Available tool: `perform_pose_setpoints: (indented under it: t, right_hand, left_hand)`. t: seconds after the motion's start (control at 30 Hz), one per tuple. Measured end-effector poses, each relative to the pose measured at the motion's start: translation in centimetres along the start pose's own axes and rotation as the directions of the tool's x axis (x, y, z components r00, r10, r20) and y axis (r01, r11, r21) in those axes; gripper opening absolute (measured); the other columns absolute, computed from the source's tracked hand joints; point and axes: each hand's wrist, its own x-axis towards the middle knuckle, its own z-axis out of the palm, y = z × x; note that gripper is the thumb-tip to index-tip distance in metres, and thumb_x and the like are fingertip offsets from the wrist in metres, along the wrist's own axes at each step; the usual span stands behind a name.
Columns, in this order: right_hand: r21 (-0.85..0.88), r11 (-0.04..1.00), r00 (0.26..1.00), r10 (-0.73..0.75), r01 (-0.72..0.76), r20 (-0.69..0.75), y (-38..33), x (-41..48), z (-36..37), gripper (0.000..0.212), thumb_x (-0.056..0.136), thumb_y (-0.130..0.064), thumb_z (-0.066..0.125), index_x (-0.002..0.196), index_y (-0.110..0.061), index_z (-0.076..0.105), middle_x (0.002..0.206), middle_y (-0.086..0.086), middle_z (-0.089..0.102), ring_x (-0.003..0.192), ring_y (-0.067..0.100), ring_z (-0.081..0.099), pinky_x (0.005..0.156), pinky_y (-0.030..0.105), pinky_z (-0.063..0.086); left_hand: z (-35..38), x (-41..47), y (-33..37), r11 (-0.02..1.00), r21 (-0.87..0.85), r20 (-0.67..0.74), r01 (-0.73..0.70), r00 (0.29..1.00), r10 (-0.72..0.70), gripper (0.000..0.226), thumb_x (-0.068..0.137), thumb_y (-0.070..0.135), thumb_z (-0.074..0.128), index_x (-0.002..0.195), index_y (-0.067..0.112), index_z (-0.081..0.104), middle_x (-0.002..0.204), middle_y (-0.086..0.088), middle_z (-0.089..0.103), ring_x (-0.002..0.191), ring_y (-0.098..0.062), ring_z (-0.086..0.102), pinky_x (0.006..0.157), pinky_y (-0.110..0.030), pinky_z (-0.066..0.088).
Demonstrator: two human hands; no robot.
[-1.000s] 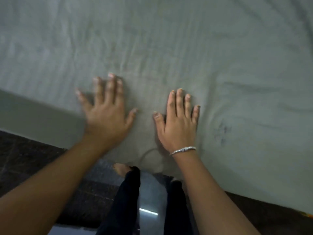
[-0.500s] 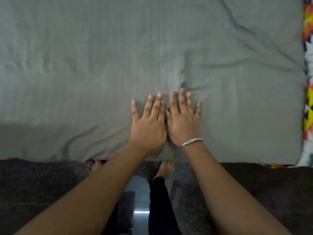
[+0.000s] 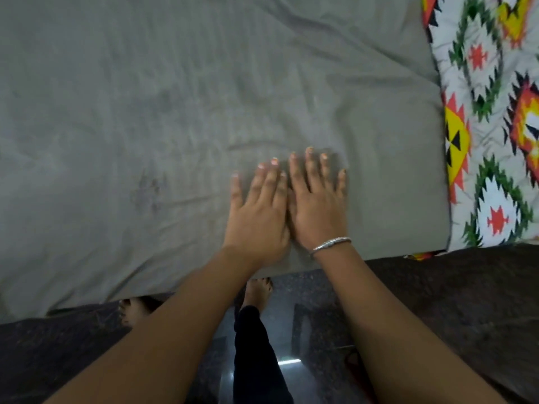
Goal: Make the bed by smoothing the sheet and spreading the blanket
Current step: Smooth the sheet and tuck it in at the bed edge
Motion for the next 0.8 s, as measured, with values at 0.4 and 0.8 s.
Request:
perform_pose_setpoints:
  t: [0.4, 0.8]
  right_hand:
    - [-0.031, 0.968, 0.967, 0.249, -0.248, 0.051, 14.0, -1.2, -0.6, 0.072, 0.086, -0.06, 0.015, 0.15, -0.026, 0.016, 0.157, 0.005, 0.016, 0.142, 0.04, 0.014, 0.111, 0.059, 0.011]
    - [0.072, 0.99, 0.992, 0.122, -0.124, 0.026, 19.7, -2.2, -0.2, 0.068, 0.088, -0.049, 0.033, 0.145, -0.012, 0.033, 0.151, 0.012, 0.032, 0.138, 0.039, 0.029, 0.112, 0.048, 0.022]
  left_hand:
    - [1.4, 4.7, 10.6, 0.991, -0.012, 0.127, -0.131, 0.983, 0.132, 0.083, 0.077, 0.053, 0.022, 0.142, 0.004, 0.035, 0.153, -0.02, 0.024, 0.141, -0.041, 0.019, 0.108, -0.065, 0.007]
    - [2.5, 8.0, 15.9, 0.992, 0.027, 0.156, -0.123, 0.981, 0.118, 0.074, 0.085, 0.045, 0.028, 0.147, 0.005, 0.023, 0.155, -0.018, 0.017, 0.143, -0.04, 0.012, 0.108, -0.066, 0.003]
